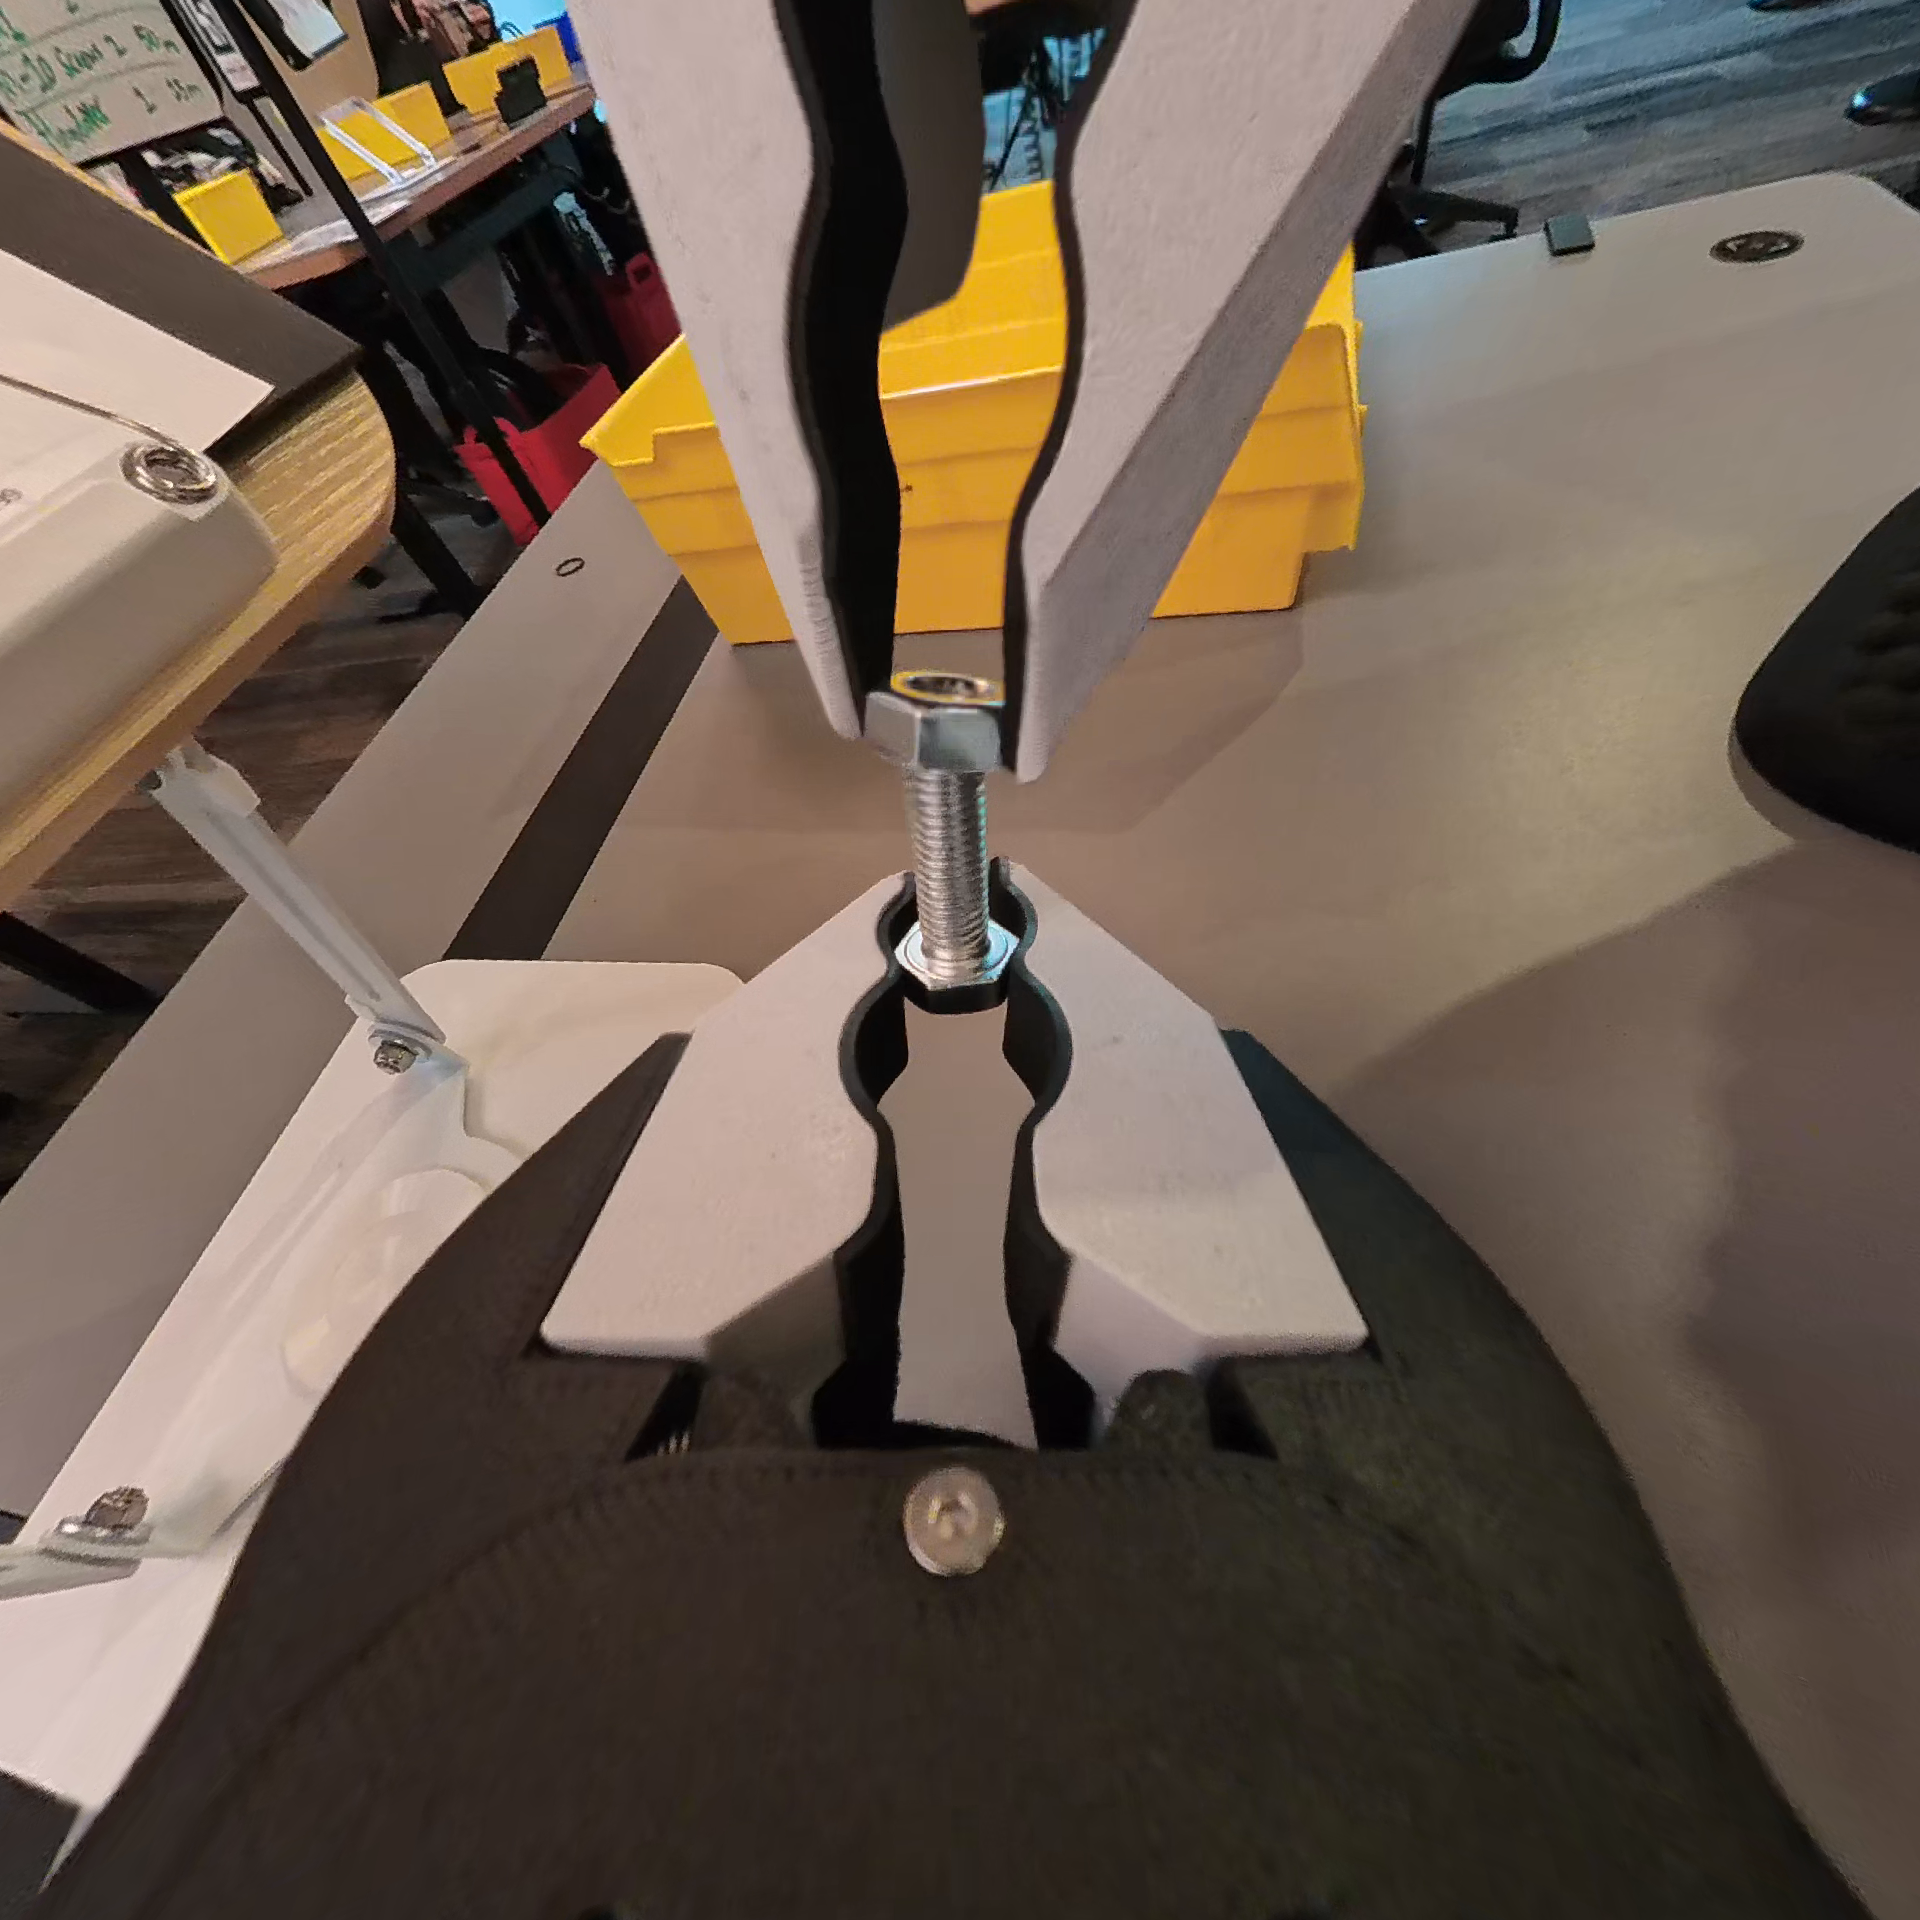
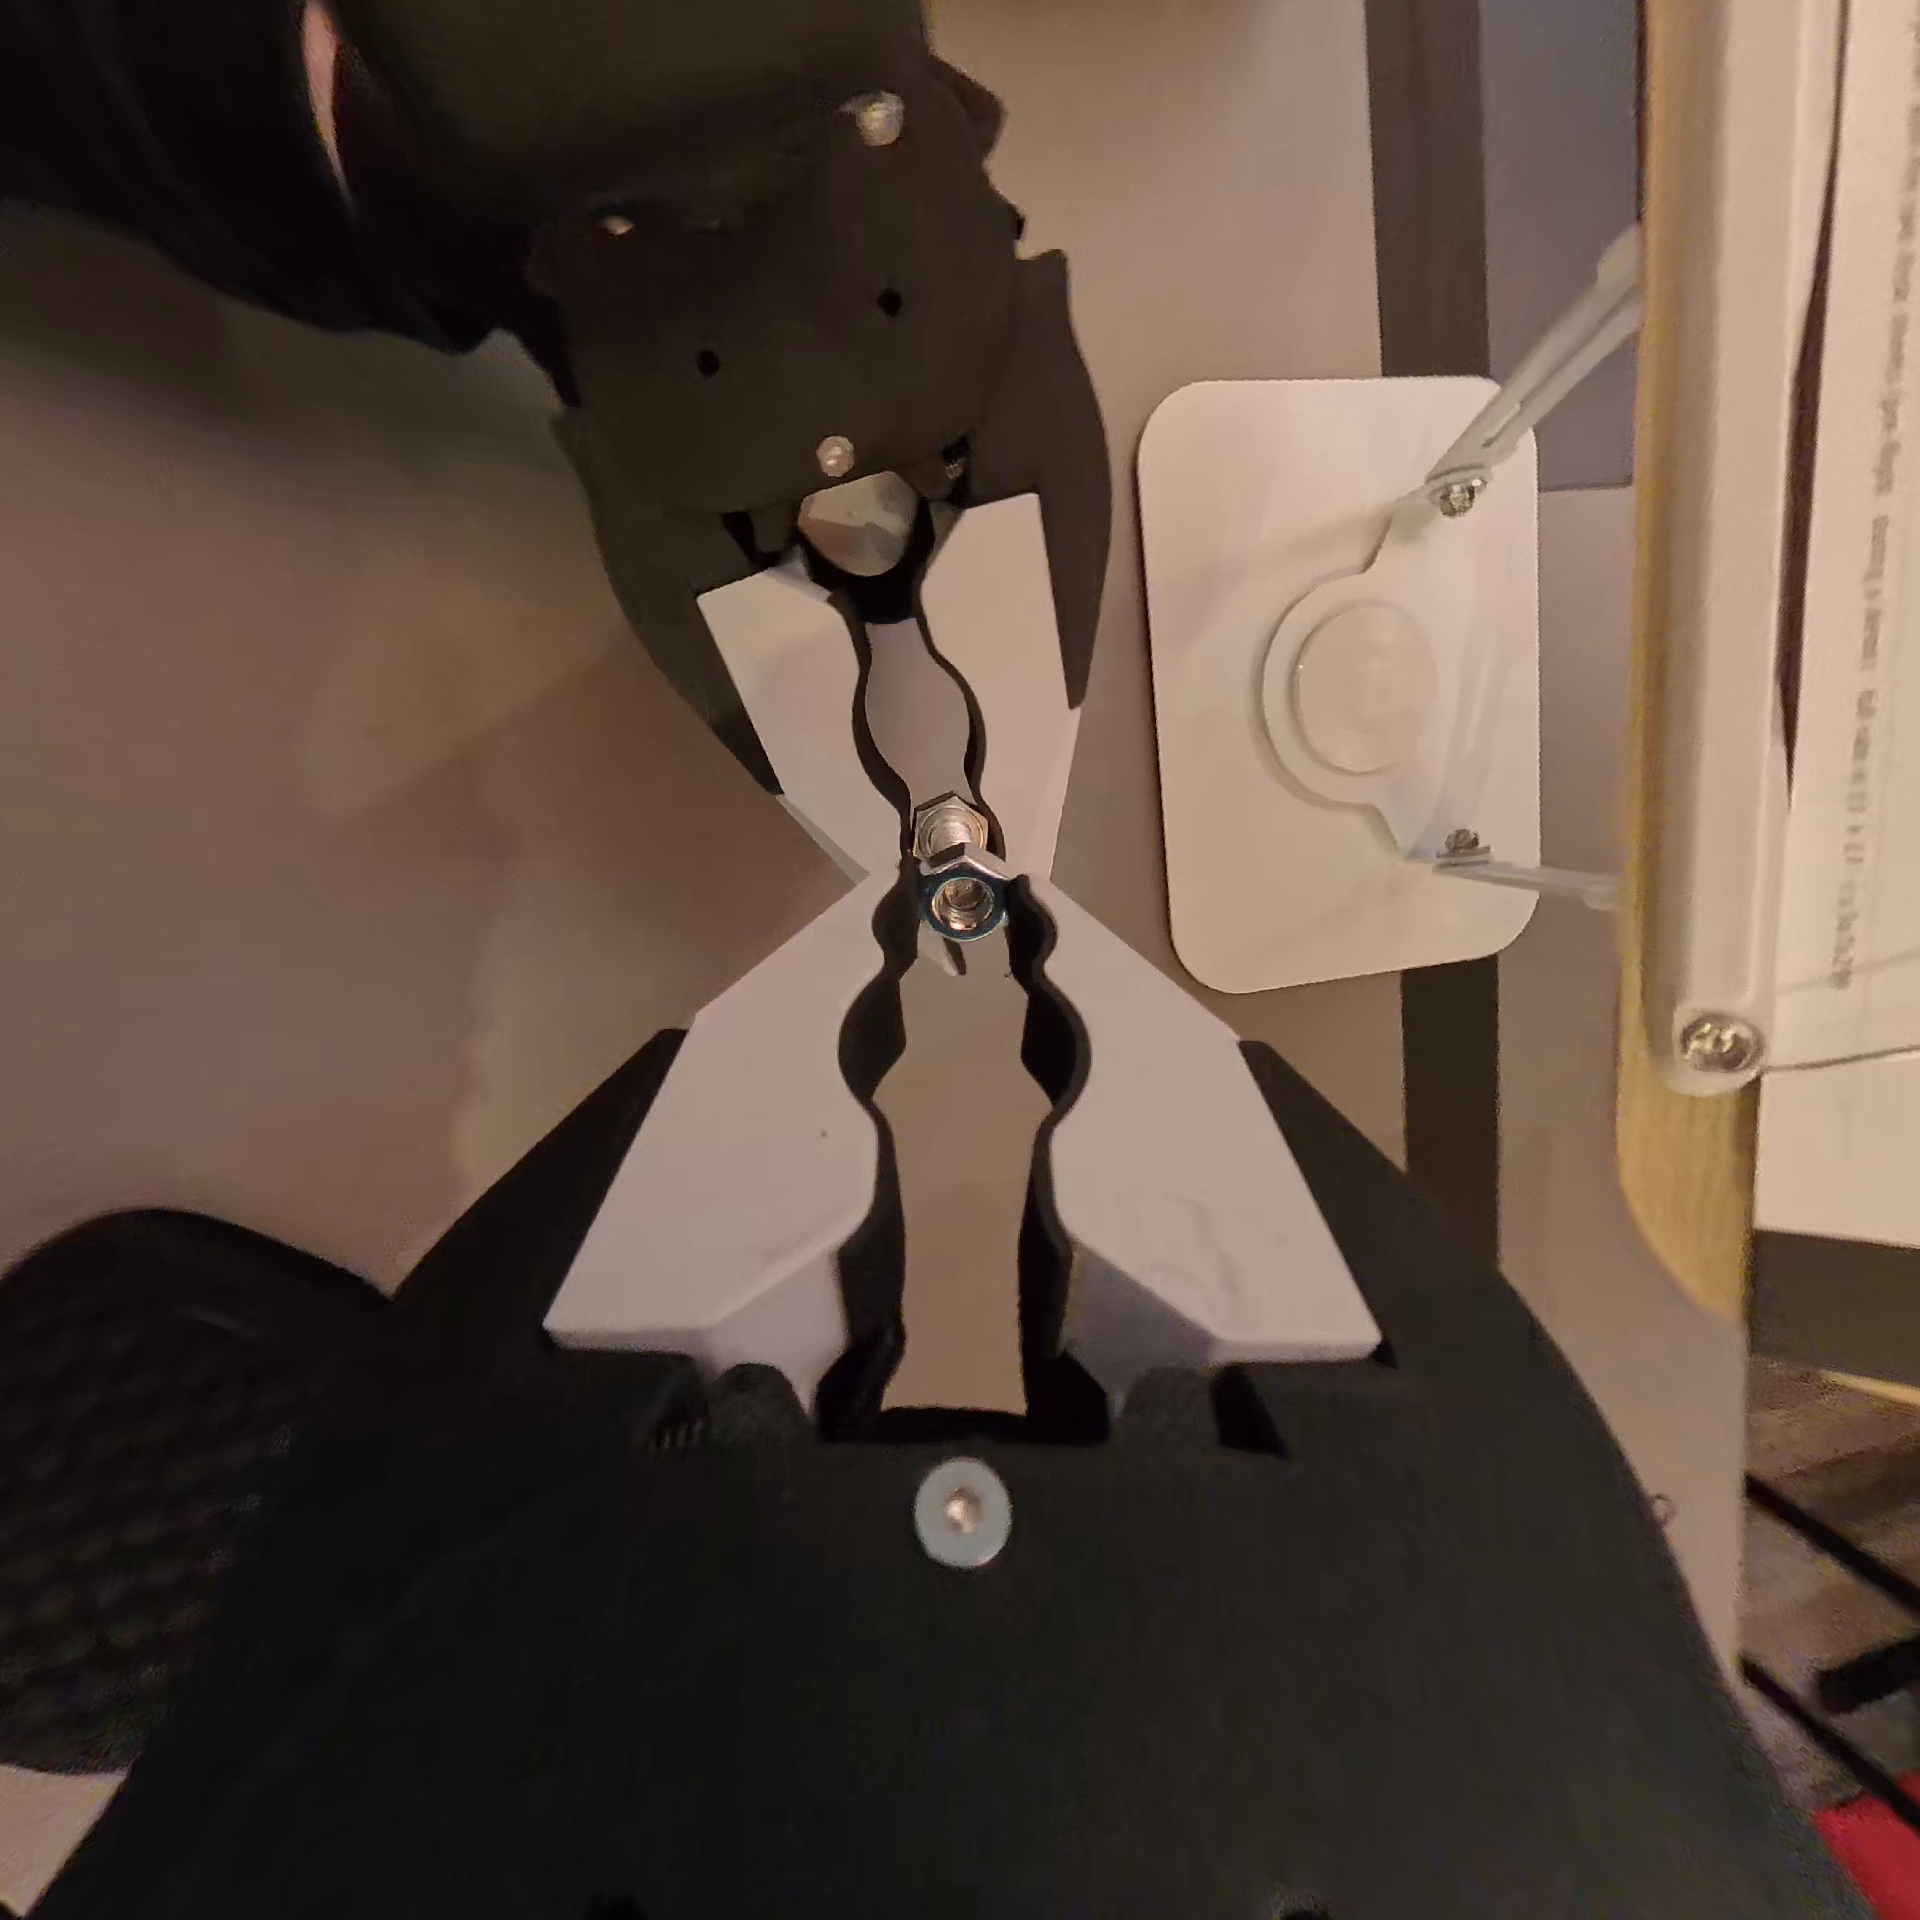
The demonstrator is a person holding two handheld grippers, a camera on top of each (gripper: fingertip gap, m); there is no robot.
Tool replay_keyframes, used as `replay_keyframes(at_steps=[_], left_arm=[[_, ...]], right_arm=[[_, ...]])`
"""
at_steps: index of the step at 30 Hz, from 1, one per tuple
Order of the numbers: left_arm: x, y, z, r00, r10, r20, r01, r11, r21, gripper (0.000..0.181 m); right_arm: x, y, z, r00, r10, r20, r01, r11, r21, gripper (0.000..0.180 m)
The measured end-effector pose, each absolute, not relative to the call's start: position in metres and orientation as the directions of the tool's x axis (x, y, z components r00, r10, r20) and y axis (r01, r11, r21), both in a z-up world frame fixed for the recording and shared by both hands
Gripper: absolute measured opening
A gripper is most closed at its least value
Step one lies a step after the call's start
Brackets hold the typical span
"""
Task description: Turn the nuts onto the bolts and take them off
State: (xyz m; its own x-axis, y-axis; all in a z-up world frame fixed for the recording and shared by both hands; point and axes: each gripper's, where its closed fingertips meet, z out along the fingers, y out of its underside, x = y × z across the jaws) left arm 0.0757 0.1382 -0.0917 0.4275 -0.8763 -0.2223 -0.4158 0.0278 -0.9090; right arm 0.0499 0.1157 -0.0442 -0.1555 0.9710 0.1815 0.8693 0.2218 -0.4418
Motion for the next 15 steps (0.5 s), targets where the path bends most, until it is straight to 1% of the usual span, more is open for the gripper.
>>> replay_keyframes(at_steps=[4,13,15], left_arm=[[0.0773,0.1348,-0.0928,0.407,-0.888,-0.215,-0.416,0.030,-0.909,0.011],[0.0808,0.1299,-0.0977,0.374,-0.903,-0.211,-0.427,0.034,-0.904,0.011],[0.0821,0.1291,-0.0990,0.369,-0.905,-0.212,-0.433,0.034,-0.901,0.011]], right_arm=[[0.0519,0.1139,-0.0457,-0.247,0.946,0.209,0.875,0.311,-0.371,0.015],[0.0558,0.1101,-0.0504,-0.498,0.814,0.298,0.820,0.554,-0.143,0.015],[0.0584,0.1105,-0.0518,-0.534,0.793,0.295,0.811,0.578,-0.085,0.015]])
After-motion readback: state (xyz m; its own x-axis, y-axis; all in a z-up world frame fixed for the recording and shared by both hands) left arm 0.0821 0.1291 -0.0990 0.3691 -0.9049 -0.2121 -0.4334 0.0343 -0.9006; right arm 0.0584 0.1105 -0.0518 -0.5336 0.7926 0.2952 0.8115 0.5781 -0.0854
